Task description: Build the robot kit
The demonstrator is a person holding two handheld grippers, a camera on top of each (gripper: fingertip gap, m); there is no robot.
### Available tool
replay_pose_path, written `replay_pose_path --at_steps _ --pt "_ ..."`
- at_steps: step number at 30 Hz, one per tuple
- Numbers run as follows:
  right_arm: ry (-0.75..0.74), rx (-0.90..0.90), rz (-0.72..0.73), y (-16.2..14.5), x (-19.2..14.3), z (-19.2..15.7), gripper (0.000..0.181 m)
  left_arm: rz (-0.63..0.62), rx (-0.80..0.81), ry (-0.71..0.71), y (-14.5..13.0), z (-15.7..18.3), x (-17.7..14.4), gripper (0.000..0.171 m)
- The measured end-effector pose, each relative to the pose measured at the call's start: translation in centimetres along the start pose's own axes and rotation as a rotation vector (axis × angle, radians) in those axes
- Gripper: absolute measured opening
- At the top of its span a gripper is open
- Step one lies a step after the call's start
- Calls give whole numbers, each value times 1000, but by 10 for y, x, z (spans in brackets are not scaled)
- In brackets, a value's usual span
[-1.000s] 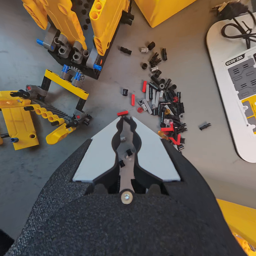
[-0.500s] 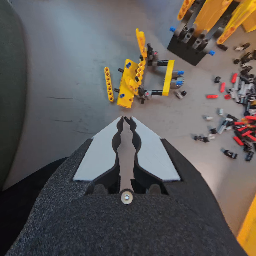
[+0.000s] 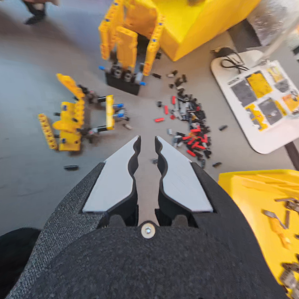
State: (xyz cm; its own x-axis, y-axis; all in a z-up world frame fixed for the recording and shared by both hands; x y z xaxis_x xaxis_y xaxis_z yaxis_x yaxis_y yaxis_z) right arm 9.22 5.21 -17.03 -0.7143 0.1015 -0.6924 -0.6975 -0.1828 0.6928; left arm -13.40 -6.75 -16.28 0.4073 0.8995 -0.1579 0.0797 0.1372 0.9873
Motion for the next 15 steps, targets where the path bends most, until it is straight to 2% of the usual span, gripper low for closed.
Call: replay_pose_path --at_steps 2,7,10,15 --pt "-75 22 -40 1 15 26 15 -2 4 -3 0 1 0 34" --pt "-81 118 -132 -7 58 52 13 2 5 -7 2 1 -2 34" --pt "-68 145 -184 -13 67 54 13 5 1 -18 3 1 -2 34" --pt "-53 193 -189 -15 67 56 13 16 -23 -57 6 4 -2 34"
Point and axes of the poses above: each gripper's, where its closed fingertips meet, x out along the fingers, y out of its top, z = x × y across the jaws, the point moved 7 cm from there along -x, back along the fingers, and after that the axes turned 1 degree about -x, right-handed, at the moved point
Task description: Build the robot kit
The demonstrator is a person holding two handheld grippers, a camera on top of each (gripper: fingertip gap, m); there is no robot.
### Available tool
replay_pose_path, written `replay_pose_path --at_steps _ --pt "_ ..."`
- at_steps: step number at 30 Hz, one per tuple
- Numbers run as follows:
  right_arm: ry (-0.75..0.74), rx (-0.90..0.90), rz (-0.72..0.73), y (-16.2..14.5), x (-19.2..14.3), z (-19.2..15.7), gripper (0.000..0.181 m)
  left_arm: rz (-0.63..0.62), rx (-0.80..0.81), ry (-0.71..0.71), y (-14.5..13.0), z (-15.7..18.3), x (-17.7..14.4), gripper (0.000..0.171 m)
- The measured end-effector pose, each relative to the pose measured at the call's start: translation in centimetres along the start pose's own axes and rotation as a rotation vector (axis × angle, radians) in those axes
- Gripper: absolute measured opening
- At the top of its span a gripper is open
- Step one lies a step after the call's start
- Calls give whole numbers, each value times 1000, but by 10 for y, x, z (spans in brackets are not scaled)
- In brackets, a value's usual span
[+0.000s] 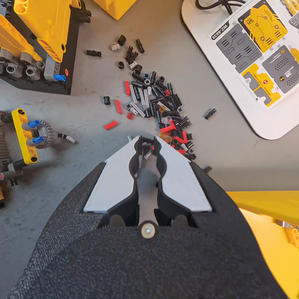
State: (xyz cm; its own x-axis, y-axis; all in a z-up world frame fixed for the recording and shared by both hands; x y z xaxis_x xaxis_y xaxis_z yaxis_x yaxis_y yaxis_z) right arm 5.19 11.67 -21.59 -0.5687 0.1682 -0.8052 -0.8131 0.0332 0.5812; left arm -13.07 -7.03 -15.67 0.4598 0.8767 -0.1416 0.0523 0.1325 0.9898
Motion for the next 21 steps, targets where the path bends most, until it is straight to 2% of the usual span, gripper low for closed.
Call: replay_pose_path --at_steps 7,12,16,21 --pt "35 29 8 0 0 1 8 -1 1 -11 0 2 0 33" --pt "71 -16 176 8 -36 -12 8 -7 -6 -8 -1 1 0 33" --pt "180 -94 224 -5 -65 -45 8 -10 -11 -18 -2 2 1 33" --pt "348 -259 139 -40 -71 -107 8 -22 -5 -23 -4 3 3 33"
Point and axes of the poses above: each gripper's, where its closed fingertips meet, x out along the fingers, y out of its top, z = x × y across the jaws, the point moved 7 cm from there along -x, back along the fingers, and after that the axes turned 1 degree about -x, right-handed, at the moved point
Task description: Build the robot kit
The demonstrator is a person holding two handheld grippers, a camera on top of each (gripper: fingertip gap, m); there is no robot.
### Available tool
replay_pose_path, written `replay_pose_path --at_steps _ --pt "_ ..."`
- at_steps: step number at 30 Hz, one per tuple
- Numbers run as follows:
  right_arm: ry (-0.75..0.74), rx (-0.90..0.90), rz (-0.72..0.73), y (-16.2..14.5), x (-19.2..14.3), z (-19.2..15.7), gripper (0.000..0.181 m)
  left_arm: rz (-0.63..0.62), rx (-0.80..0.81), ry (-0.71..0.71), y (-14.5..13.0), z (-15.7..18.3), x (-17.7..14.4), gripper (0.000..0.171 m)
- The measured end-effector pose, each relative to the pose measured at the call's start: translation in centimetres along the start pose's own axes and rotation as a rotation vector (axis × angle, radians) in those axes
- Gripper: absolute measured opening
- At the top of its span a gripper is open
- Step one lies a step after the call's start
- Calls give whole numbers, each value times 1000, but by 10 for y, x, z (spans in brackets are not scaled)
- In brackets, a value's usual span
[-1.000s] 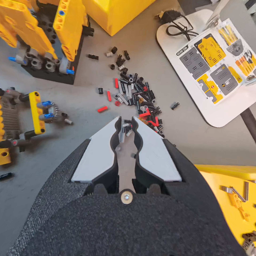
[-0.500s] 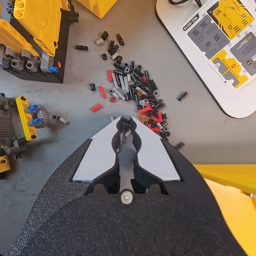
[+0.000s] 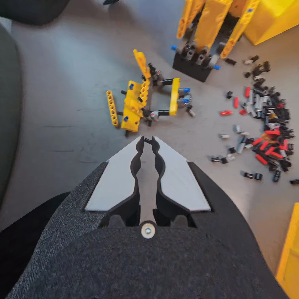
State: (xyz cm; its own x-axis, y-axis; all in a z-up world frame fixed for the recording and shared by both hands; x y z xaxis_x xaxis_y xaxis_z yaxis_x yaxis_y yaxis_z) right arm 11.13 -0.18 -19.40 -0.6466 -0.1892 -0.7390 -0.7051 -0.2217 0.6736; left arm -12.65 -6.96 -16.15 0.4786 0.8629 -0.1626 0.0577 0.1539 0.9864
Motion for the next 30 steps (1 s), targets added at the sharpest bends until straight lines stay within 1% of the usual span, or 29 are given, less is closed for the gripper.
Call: replay_pose_path --at_steps 3,5,7,8,9,11,14,16,18,20,22,25,30 --pt "37 -28 -60 -10 14 -19 9 -9 1 5 -2 -1 1 33" --pt "33 -41 -85 -15 19 -21 9 -19 6 13 -4 -1 2 33" --pt "40 -46 -78 -15 19 -22 10 -25 8 21 -5 -3 2 33" --pt "29 -54 -79 -14 19 -20 17 -25 8 26 -6 -3 2 32" --pt "14 -60 -79 -13 17 -17 18 -25 8 29 -5 -4 2 32" --pt "-58 -41 -50 -7 10 -1 18 -21 5 33 -5 -4 1 32" --pt "-266 58 -35 -1 -4 46 13 -22 3 29 -5 -4 1 32" --pt "-393 115 -69 -5 -8 80 10 -24 3 24 -5 -3 2 32" --pt "-458 165 -107 -10 -4 105 8 -23 6 24 -4 -3 1 32" --pt "-453 204 -100 -11 4 118 7 -20 6 27 -3 -3 0 32" --pt "-452 204 -120 -12 11 124 6 -17 3 29 -3 -4 0 32" --pt "-440 206 -148 -13 17 127 3 -9 -8 25 -1 -5 -1 32" --pt "-412 207 -159 -13 18 127 5 -2 -21 3 0 -3 -1 32"
Point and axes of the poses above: each gripper's, where its closed fingertips meet, x out along the fingers, y out of its top, z = x × y across the jaws, the point moved 7 cm from there along -x, back along the fingers, and after that the axes turned 1 degree about -x, right-handed, at the moved point
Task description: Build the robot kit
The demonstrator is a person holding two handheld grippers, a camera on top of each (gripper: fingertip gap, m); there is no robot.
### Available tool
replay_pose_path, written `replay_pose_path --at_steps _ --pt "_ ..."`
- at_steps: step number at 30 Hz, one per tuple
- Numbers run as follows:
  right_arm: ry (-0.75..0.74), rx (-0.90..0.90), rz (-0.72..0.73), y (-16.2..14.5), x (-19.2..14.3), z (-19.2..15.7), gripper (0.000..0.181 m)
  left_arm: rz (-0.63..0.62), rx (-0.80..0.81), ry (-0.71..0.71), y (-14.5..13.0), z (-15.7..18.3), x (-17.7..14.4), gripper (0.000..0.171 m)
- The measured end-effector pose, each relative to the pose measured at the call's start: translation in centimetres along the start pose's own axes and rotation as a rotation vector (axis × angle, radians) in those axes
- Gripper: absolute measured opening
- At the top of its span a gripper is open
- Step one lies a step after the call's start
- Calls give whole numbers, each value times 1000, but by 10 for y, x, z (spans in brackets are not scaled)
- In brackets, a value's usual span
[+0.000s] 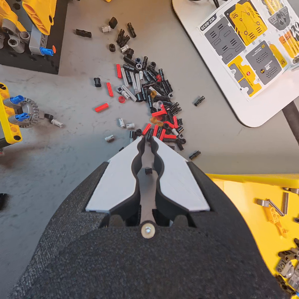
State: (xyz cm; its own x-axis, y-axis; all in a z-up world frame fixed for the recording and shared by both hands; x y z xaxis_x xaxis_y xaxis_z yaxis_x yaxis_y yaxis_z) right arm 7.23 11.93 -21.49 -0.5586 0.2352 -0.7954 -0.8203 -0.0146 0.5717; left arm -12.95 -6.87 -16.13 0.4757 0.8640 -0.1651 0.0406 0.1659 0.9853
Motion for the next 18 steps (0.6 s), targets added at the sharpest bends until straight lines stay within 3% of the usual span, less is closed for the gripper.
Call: replay_pose_path --at_steps 14,18 --pt "89 49 -3 0 4 7 3 -8 -3 -2 -1 0 1 32" --pt "85 17 69 3 -13 2 3 -10 1 -2 -1 0 0 32"
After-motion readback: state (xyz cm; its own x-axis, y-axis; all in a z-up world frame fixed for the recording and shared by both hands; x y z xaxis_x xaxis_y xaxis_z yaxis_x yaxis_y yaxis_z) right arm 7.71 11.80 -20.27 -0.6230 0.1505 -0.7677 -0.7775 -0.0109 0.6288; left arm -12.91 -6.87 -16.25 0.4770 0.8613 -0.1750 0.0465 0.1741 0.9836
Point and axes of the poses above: each gripper's, where its closed fingertips meet, x out along the fingers, y out of its top, z = x × y across the jaws, the point moved 7 cm from there along -x, back along the fingers, and after that the axes turned 1 degree about -x, right-handed, at the moved point
